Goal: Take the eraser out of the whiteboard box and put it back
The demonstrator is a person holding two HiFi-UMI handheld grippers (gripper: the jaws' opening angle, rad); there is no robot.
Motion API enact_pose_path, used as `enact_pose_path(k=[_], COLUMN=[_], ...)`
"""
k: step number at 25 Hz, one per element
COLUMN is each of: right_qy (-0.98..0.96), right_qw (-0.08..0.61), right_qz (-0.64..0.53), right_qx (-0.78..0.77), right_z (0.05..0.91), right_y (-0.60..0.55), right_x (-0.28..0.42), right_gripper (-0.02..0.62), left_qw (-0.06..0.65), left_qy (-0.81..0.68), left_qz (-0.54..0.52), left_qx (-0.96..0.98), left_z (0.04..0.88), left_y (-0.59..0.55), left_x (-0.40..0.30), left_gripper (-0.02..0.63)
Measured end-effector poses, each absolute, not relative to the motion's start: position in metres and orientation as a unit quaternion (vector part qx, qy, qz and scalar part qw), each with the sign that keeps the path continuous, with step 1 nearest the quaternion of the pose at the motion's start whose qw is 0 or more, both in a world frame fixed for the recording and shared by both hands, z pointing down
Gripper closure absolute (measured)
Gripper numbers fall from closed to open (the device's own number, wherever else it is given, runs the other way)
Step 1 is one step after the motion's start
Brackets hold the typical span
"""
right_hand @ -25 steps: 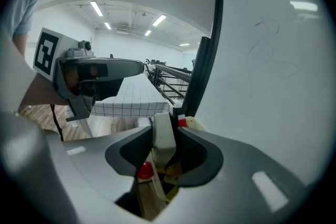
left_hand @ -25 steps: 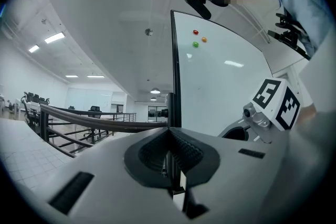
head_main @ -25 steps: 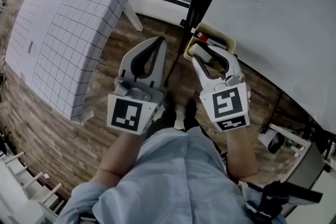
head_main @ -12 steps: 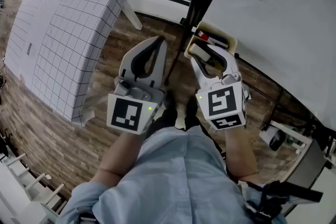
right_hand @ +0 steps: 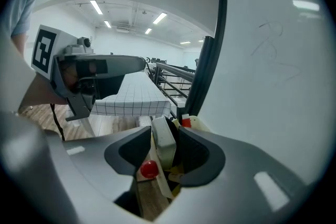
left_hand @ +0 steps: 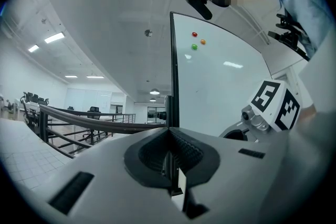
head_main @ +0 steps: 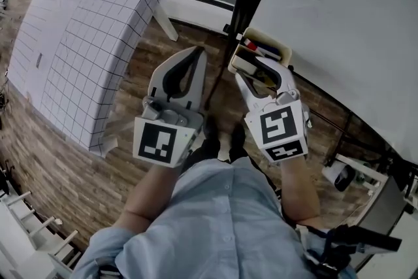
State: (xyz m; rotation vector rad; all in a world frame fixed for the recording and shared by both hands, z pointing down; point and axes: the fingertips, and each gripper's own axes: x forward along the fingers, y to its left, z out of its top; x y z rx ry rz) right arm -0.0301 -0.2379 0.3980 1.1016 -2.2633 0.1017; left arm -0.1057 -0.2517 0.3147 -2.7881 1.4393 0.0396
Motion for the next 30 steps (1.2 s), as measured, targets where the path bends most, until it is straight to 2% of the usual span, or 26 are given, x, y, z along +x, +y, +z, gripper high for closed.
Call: enact_pose_path(k=[13, 16, 19, 21, 30], right_qy=[-0.887, -0.890, -0.892, -0.894, -0.897], right_qw=[0.209, 0.174, 0.138, 0.114, 0.073], right_qz=[0.041, 0.029, 0.012, 0.004, -0.035], right_qx=[0.409, 0.420, 0.431, 0.433, 0.434], right_z=[0.348, 0.328, 0.308, 0.293, 0.260], right_y=[-0.223, -0.222, -0.220, -0.217, -0.210], right_x=[-0.020, -0.012, -0.003, 0.001, 0.008], right_gripper=[0.442, 0.481, 0.566, 0.593, 0.594], left_qw=[0.034, 0.037, 0.042, 0.049, 0.074], left_qy=[0.463, 0.464, 0.466, 0.467, 0.475], left_qz=[0.027, 0.036, 0.042, 0.046, 0.045], left_qx=[-0.885, -0.885, -0.883, -0.882, -0.876], left_z=[0.284, 0.275, 0.267, 0.260, 0.243], left_y=[-0.232, -0.224, -0.217, -0.212, -0.197], left_x=[-0.090, -0.086, -0.083, -0.080, -0.076], left_gripper=[0.607, 0.607, 0.607, 0.607, 0.607])
